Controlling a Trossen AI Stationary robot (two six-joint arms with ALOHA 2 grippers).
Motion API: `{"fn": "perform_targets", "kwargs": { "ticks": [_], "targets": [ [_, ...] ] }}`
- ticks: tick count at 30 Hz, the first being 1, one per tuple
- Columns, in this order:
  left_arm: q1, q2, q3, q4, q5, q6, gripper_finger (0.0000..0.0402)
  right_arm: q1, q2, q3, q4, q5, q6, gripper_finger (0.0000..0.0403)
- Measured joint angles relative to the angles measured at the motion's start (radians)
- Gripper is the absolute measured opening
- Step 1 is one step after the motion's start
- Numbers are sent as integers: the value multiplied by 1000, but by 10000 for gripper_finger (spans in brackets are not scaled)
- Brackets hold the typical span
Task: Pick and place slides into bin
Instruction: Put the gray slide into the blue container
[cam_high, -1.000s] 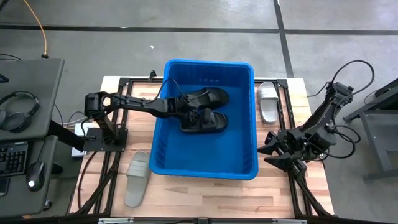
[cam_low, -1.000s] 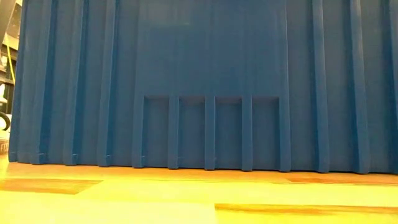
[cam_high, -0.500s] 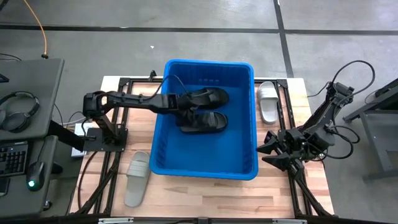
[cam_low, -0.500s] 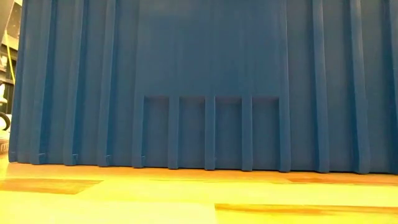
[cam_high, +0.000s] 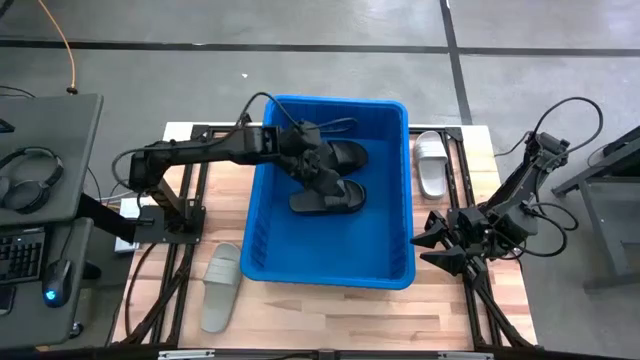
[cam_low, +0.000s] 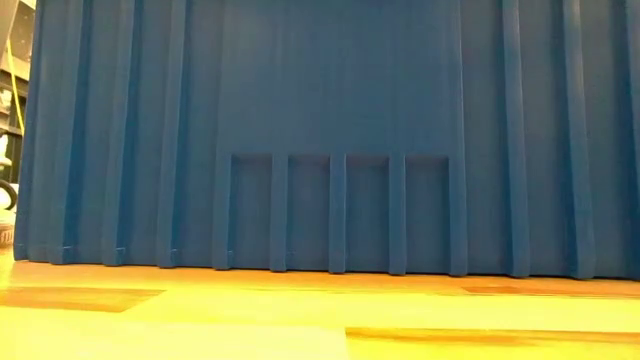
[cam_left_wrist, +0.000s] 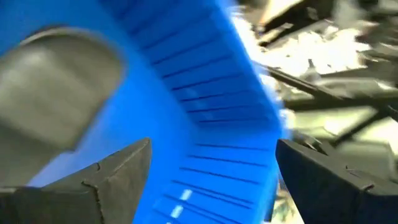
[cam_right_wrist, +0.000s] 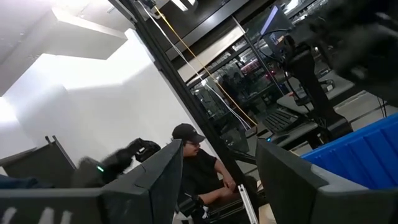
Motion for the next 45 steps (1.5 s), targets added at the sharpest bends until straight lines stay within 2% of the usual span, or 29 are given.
{"fn": "perform_targets", "kwargs": {
  "ticks": [6, 13, 17, 20, 28, 32, 36, 45],
  "targets": [
    [-89, 0, 236, -179, -41, 113, 330, 0, 0, 0, -21, 0, 26, 193],
    [-241, 0, 429, -509, -242, 223, 330, 0, 0, 0, -39, 1, 45, 193],
    [-355, 0, 454, -661, -362, 218, 330, 0, 0, 0, -38, 0, 48, 193],
    [-442, 1, 454, -738, -415, 195, 330, 0, 0, 0, -39, -5, 50, 193],
    [-685, 1, 454, -881, -591, 0, 330, 0, 0, 0, -46, -21, 76, 193],
    [-791, 2, 442, -874, -604, -87, 330, 0, 0, 0, -51, -66, 79, 193],
    [-866, 22, 442, -876, -573, -193, 330, 0, 0, 0, -72, -77, 104, 193],
    [-975, 101, 441, -874, -486, -345, 330, 0, 0, 0, -99, -115, 142, 193]
  ]
}}
